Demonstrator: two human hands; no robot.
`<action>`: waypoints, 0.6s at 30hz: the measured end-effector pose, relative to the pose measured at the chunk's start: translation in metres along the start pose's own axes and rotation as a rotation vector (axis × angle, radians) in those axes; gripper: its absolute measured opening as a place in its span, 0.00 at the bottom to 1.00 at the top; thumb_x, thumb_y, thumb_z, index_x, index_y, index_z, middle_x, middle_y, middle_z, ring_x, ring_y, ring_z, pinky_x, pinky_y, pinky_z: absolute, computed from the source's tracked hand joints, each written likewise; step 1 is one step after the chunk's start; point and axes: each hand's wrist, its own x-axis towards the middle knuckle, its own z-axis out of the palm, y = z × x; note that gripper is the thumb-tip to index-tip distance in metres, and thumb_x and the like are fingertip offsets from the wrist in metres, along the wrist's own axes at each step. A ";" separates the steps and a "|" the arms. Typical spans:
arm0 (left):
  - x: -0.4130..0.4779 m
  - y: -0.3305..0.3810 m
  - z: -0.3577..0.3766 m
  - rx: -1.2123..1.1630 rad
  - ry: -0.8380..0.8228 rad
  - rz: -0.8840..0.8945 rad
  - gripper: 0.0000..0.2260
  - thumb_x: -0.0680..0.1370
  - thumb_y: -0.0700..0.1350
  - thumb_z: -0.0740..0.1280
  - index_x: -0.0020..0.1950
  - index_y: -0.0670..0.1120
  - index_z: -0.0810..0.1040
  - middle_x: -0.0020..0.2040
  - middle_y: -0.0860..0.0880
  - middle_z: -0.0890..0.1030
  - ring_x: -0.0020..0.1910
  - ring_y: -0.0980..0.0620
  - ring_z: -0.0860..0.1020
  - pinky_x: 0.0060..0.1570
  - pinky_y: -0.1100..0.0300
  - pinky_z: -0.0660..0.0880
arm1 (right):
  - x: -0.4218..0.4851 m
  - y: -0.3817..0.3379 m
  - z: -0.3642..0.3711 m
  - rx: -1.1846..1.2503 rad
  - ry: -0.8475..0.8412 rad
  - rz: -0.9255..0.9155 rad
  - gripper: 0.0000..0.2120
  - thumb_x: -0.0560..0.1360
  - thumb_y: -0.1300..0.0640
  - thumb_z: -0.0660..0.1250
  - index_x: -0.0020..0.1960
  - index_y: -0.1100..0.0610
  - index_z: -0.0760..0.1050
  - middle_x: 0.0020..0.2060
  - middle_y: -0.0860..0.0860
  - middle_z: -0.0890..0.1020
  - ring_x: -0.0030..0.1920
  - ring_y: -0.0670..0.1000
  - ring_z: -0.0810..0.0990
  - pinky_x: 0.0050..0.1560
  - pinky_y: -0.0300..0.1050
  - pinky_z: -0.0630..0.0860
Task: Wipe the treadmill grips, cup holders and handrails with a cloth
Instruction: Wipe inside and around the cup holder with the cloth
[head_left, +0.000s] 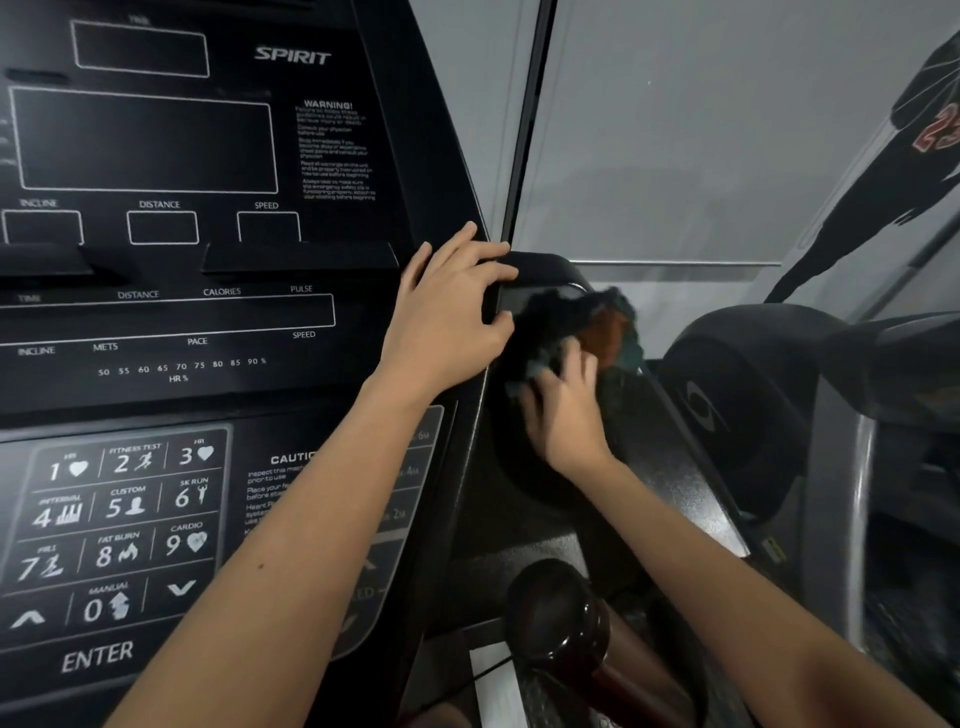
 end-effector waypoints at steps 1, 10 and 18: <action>0.001 0.000 0.000 -0.014 0.007 -0.004 0.17 0.75 0.45 0.66 0.63 0.50 0.75 0.70 0.58 0.68 0.75 0.59 0.52 0.70 0.62 0.38 | 0.000 -0.001 -0.002 0.055 -0.058 -0.084 0.07 0.73 0.63 0.62 0.45 0.65 0.77 0.62 0.67 0.68 0.58 0.67 0.67 0.59 0.45 0.61; 0.004 -0.001 0.000 -0.058 0.020 0.009 0.16 0.74 0.43 0.67 0.62 0.48 0.76 0.68 0.55 0.71 0.74 0.58 0.55 0.70 0.61 0.41 | -0.030 -0.004 -0.023 0.524 -0.412 -0.062 0.06 0.70 0.73 0.66 0.35 0.74 0.75 0.51 0.65 0.76 0.55 0.53 0.74 0.61 0.39 0.68; 0.003 -0.002 0.001 -0.056 0.020 0.011 0.16 0.74 0.44 0.67 0.62 0.49 0.76 0.69 0.55 0.70 0.74 0.58 0.54 0.71 0.60 0.41 | -0.022 -0.035 -0.005 0.362 -0.259 -0.147 0.35 0.76 0.63 0.60 0.75 0.55 0.42 0.73 0.55 0.48 0.74 0.51 0.50 0.75 0.48 0.49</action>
